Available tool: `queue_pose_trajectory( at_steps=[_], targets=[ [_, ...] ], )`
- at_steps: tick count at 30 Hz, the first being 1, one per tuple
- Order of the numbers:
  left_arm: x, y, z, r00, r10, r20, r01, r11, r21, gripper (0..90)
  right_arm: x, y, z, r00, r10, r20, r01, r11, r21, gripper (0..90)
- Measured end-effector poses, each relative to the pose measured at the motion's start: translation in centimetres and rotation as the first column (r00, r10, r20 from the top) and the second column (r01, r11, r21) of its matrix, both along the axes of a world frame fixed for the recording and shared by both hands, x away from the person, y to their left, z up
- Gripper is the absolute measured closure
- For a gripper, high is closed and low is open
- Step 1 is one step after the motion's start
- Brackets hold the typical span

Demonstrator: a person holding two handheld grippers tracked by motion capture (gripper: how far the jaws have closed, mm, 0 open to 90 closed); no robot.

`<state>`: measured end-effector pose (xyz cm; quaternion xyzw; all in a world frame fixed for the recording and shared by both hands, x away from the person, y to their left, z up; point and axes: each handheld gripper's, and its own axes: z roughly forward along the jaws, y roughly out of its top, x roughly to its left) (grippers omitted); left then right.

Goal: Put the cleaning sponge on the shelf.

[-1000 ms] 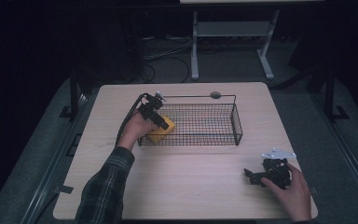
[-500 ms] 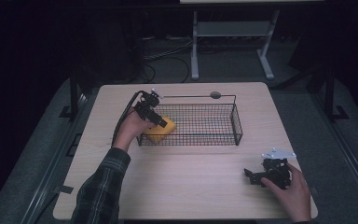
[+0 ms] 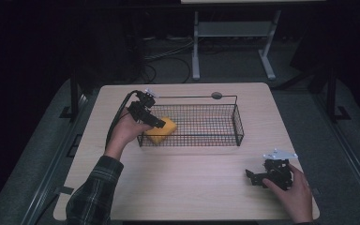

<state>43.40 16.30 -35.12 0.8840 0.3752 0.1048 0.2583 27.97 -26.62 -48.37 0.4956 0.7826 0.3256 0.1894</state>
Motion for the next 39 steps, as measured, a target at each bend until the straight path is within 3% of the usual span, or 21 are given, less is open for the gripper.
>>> queue_pose_trajectory(
  at_steps=[20,30,39],
  targets=[
    [-6.2,2.2,-0.2,0.999,-0.004,0.044,0.005,0.9996,-0.028,12.8,0.0,0.0,0.0,1.0,-0.003,0.0,0.003,1.0,0.0,0.0],
    [-9.6,3.5,-1.7,0.9974,0.015,0.07,-0.013,0.9995,-0.029,12.9,0.0,0.0,0.0,1.0,-0.001,0.0,0.001,1.0,0.001,0.0],
    [-11.8,5.0,-3.5,0.9942,0.026,0.105,-0.022,0.999,-0.039,12.9,0.0,0.0,0.0,1.0,-0.003,0.0,0.003,1.0,-0.001,0.0]
  ],
)
